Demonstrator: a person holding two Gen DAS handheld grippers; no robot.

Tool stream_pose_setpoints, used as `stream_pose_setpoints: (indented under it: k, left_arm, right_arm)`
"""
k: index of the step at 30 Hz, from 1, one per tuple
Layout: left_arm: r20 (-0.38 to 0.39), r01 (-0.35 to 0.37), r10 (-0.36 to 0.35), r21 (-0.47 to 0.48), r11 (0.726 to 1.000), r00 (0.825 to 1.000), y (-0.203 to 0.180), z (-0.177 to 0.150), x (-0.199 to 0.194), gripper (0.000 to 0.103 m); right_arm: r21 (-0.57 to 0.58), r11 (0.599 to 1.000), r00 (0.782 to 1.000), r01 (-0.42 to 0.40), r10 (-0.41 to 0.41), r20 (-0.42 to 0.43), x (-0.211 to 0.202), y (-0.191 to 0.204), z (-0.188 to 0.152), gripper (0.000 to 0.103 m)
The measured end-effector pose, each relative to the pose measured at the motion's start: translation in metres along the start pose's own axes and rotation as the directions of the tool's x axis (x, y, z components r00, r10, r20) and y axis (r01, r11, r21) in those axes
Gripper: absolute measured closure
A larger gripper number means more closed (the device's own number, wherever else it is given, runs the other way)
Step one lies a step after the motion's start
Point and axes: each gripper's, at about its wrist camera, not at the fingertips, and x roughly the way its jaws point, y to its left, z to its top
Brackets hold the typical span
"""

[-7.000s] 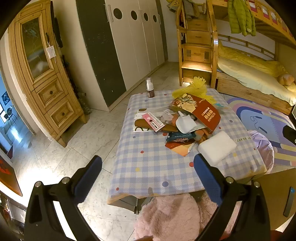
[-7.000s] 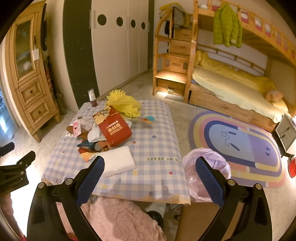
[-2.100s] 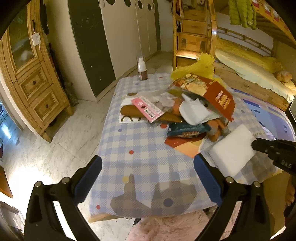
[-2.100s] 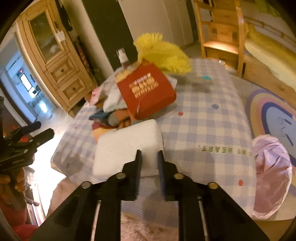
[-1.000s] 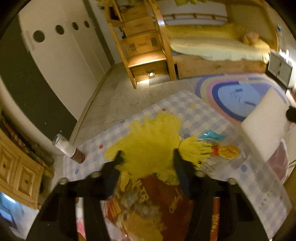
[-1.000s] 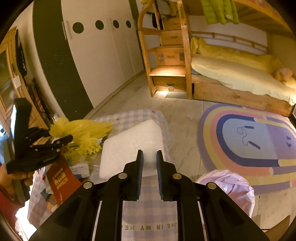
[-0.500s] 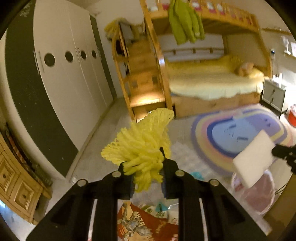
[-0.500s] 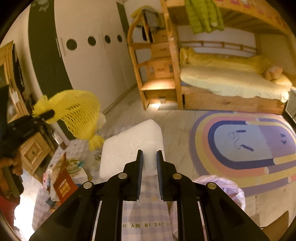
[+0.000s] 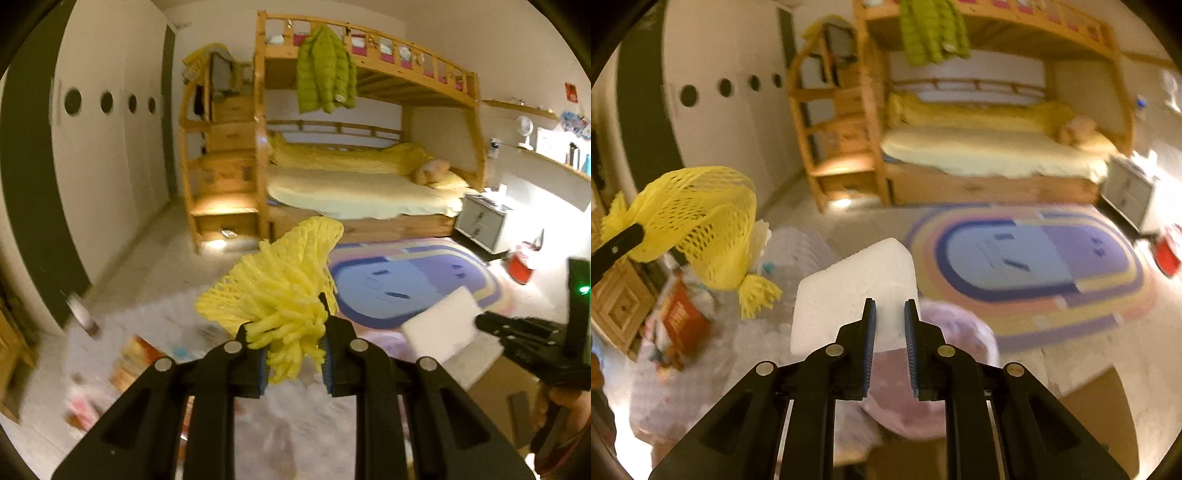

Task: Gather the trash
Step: 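Carry the yellow mesh net to the pink bin and release it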

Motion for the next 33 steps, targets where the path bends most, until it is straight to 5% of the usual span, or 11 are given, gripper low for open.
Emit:
stream_pose_setpoints:
  k: [11, 15, 24, 27, 29, 33]
  left_arm:
    - [-0.075, 0.098, -0.094, 0.045, 0.994, 0.993, -0.065, -0.038, 0.054, 0.083]
    - [-0.111, 0.121, -0.114, 0.057, 0.991, 0.987, -0.072, -0.047, 0.07, 0.083]
    - [-0.2, 0.191, -0.17, 0.087, 0.978, 0.965, -0.095, -0.058, 0.112, 0.082]
    - [-0.237, 0.216, -0.19, 0.086, 0.973, 0.953, -0.107, -0.06, 0.129, 0.078]
    - [-0.259, 0.218, -0.191, 0.079, 0.973, 0.947, -0.111, -0.06, 0.14, 0.055]
    - [-0.234, 0.205, -0.186, 0.061, 0.977, 0.954, -0.106, -0.057, 0.136, 0.046]
  right_arm:
    - [0.027, 0.991, 0.981, 0.134, -0.129, -0.147, 0.065, -0.045, -0.029, 0.082]
    - [0.033, 0.992, 0.978, 0.121, -0.114, -0.176, 0.09, -0.052, -0.028, 0.062]
    - [0.084, 0.989, 0.986, 0.121, -0.109, -0.13, 0.064, -0.066, -0.023, 0.058]
    - [0.098, 0.986, 0.986, 0.135, -0.125, -0.107, 0.053, -0.073, -0.02, 0.056]
    - [0.107, 0.985, 0.987, 0.138, -0.127, -0.098, 0.049, -0.079, -0.018, 0.053]
    - [0.113, 0.984, 0.989, 0.138, -0.13, -0.076, 0.039, -0.08, -0.013, 0.052]
